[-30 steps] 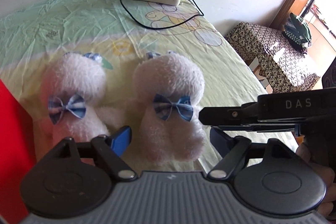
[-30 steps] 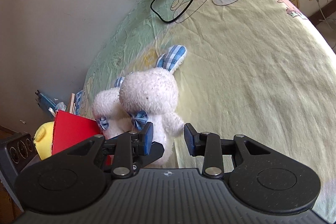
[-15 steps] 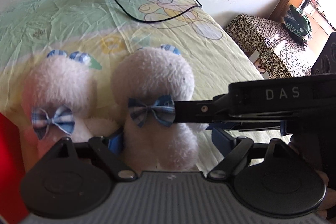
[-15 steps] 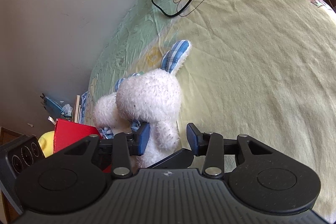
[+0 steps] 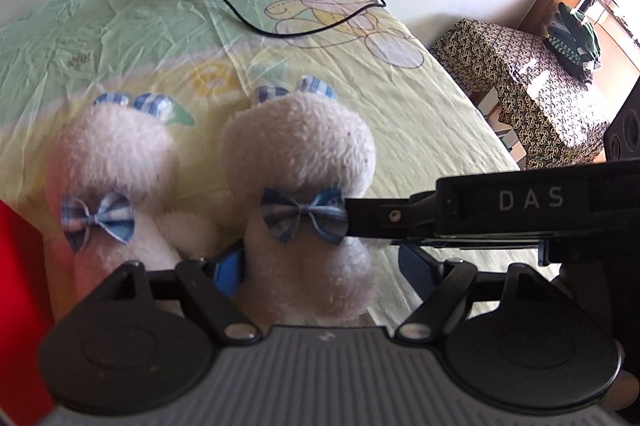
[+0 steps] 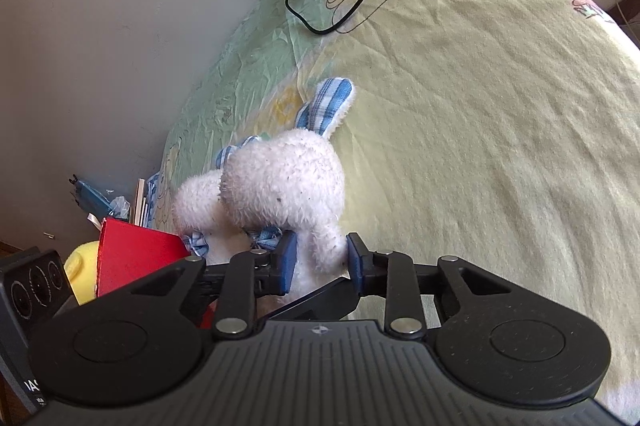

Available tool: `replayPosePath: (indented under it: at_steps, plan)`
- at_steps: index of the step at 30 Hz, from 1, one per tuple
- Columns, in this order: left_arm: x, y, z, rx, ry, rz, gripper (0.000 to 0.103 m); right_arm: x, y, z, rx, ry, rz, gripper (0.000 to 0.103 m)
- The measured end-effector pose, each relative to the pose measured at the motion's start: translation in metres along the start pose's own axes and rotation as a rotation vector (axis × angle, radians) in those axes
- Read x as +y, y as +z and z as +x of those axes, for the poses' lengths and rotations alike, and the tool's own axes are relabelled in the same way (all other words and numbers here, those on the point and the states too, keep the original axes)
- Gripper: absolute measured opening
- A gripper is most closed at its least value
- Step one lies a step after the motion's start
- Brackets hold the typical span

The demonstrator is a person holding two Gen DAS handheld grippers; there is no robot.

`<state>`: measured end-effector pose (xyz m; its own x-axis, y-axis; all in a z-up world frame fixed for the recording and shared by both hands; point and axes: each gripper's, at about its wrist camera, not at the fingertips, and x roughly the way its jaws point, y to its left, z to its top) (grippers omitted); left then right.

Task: Organize objects
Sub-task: 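Close both grippers on the pink bear nearest the tools and lift it, then carry the pink bear with both grippers toward the red box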

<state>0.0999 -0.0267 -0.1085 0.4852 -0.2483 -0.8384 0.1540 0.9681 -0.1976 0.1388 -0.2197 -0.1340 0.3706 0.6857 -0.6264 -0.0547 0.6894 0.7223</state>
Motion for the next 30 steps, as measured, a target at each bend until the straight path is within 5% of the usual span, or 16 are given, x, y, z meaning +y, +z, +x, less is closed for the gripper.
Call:
replayPosePath:
  at_steps: [24,30]
  plan:
    - [-0.032,-0.047,-0.031,0.011,-0.028,-0.004,0.077,0.007,-0.045,-0.030,0.033,-0.032,-0.092,0.035]
    - [-0.023,-0.054,-0.036,-0.003,-0.005,-0.030,0.083,0.003,-0.043,-0.034,0.030,0.008,-0.068,0.037]
